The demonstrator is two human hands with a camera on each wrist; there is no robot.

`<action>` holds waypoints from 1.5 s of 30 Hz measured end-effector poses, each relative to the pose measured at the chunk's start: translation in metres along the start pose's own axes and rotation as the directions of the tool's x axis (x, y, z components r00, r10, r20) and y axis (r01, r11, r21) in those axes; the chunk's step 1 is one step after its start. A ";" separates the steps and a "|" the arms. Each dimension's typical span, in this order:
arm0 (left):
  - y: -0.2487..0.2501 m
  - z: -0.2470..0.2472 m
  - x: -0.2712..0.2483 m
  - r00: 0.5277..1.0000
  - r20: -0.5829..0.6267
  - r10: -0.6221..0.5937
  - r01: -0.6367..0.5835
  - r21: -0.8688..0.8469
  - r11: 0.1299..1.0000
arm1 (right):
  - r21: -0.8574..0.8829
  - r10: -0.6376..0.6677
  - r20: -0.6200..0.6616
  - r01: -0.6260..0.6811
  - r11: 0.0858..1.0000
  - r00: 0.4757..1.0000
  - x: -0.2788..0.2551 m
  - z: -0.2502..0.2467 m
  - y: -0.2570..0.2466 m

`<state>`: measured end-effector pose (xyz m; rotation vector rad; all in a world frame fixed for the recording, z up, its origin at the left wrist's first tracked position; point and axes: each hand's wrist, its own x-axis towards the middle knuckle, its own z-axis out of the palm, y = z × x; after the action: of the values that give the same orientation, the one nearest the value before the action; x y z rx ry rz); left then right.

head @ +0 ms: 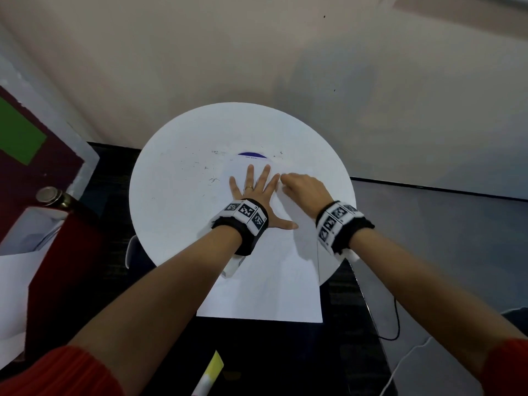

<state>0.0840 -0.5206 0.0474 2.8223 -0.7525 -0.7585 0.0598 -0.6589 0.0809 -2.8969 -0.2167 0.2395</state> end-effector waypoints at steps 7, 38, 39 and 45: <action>-0.002 0.000 0.000 1.000 -0.018 0.009 -0.010 -0.006 1.000 | -0.097 -0.121 0.121 0.134 0.986 0.985 -0.029 0.011 0.003; -0.033 -0.014 0.005 0.980 0.091 0.175 -0.184 0.110 0.977 | 0.389 0.108 -0.185 -0.028 0.921 0.977 -0.019 0.010 0.011; -0.035 -0.013 0.004 0.979 0.083 0.184 -0.193 0.117 0.974 | 0.385 0.110 -0.177 -0.034 0.922 0.978 -0.017 0.010 0.010; -0.036 -0.007 0.004 0.979 0.044 0.200 -0.204 0.103 0.974 | 0.445 0.123 -0.183 -0.029 0.895 0.975 -0.009 0.014 0.004</action>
<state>0.1059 -0.4910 0.0432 2.7724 -1.0972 -0.7541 0.0487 -0.6613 0.0676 -2.4543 -0.0069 -0.0064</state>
